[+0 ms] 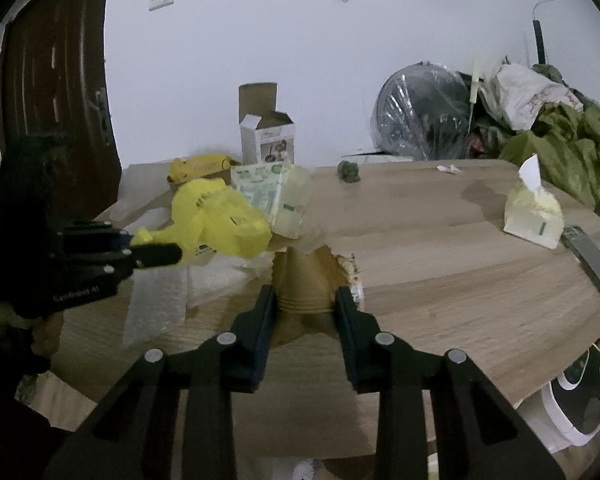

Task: Collect trash
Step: 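Grasp the yellow plastic bag with the left gripper while the right grasps the brown paper wrapper, then carry the yellow bag and brown wrapper to the cream bucket and release both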

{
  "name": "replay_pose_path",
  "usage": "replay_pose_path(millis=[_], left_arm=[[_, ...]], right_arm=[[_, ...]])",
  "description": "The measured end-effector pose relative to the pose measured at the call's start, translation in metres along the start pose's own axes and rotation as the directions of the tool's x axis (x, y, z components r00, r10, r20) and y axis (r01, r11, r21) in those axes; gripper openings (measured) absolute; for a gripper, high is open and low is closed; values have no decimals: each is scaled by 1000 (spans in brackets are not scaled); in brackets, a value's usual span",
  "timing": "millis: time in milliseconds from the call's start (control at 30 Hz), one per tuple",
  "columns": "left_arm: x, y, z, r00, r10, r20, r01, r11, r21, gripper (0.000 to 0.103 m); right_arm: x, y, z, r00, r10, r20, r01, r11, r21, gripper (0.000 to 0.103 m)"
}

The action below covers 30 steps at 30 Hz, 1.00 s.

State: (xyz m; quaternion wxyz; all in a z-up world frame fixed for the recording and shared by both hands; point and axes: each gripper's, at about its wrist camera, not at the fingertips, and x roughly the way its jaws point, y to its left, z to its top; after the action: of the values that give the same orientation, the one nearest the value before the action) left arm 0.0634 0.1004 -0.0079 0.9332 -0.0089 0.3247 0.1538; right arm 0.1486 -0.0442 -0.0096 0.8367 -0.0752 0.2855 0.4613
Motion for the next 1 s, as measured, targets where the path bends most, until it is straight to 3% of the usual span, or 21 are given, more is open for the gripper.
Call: replay_pose_path(millis=[400,1000], left_arm=[[-61,-23,13,986,-3,165,-6,999,50,9],[-76,-89,3,968,-186,170,154,971,184,9]], right_arm=[[-46,5,-7,997,-54,51,55,998,-6,27],[-119,-19,-45,977,-205,57,200,977,78,28]])
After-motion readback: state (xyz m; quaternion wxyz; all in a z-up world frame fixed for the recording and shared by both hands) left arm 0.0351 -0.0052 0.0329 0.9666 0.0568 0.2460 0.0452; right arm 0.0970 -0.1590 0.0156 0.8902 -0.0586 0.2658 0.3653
